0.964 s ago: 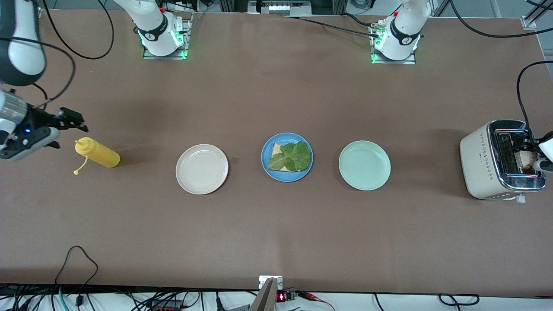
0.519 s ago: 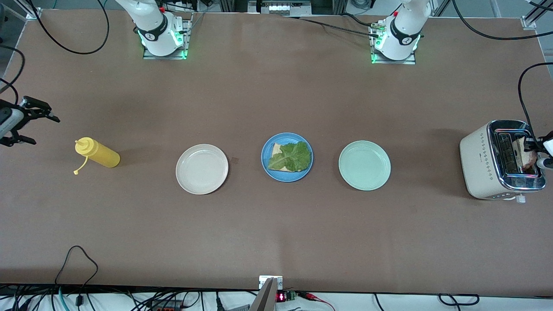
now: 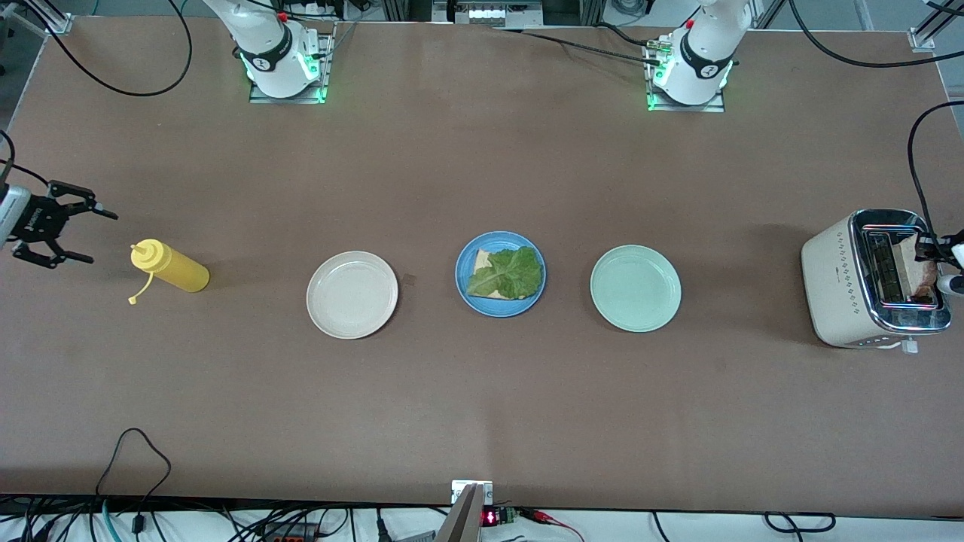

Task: Make sandwich in blue plate with both arms
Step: 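Grasp the yellow bottle with the right gripper while the left gripper takes bread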

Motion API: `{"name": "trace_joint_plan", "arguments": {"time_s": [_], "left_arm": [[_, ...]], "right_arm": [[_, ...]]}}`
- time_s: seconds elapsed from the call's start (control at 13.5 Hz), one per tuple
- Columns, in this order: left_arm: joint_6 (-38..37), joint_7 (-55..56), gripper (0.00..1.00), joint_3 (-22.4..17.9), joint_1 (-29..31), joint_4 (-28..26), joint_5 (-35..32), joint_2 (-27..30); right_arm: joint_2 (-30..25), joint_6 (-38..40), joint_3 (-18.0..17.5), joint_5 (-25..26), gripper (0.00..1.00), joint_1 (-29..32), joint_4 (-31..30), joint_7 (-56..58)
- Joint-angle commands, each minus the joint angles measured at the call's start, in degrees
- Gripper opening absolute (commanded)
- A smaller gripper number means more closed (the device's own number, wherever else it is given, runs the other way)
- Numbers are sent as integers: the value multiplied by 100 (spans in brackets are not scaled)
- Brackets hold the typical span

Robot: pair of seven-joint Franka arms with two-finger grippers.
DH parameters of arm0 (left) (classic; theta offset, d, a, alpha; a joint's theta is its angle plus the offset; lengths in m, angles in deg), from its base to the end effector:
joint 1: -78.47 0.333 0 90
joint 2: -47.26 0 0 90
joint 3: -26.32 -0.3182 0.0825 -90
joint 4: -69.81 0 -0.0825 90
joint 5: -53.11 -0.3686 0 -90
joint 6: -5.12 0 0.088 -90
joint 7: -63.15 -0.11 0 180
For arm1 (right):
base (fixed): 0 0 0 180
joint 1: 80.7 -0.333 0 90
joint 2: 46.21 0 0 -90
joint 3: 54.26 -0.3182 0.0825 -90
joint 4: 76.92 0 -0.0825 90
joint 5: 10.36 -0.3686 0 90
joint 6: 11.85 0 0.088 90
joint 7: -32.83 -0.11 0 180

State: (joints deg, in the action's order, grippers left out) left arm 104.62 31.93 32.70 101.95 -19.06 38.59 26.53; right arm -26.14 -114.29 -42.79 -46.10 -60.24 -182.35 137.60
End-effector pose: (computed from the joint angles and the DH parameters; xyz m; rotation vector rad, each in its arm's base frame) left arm 0.5952 0.2167 0.4349 -2.9675 0.4584 0.3651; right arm 0.5247 -0.2577 0.3348 -2.2524 -1.2433 -0.4387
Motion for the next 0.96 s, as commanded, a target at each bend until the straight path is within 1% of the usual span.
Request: {"name": "trace_joint_plan", "arguments": {"time_s": [0.0, 0.07, 0.3, 0.45, 0.59, 0.74, 0.89], "left_arm": [[-1106, 255, 1, 599, -63, 825, -87, -1], [-1266, 379, 1, 732, -63, 914, -122, -1], [-1259, 371, 1, 681, -2, 915, -131, -10], [-1285, 432, 1, 698, -28, 915, -44, -10], [-1311, 511, 1, 734, -45, 933, -25, -1], [-1320, 503, 1, 743, -45, 942, -25, 7], [-1320, 538, 1, 795, -45, 968, 132, 16]], "right_arm": [[321, 373, -110, -677, 100, 343, 75, 709], [470, 504, -110, -941, 100, 405, 84, 912], [1014, 952, -110, -1802, 100, 511, 215, 1702], [1384, 1216, -110, -1963, 100, 590, 391, 1967], [1604, 1261, -110, -2217, 100, 643, 400, 2318], [1614, 1261, -110, -2244, 100, 695, 400, 2381], [1658, 1331, -128, -2305, 100, 713, 427, 2468]]}}
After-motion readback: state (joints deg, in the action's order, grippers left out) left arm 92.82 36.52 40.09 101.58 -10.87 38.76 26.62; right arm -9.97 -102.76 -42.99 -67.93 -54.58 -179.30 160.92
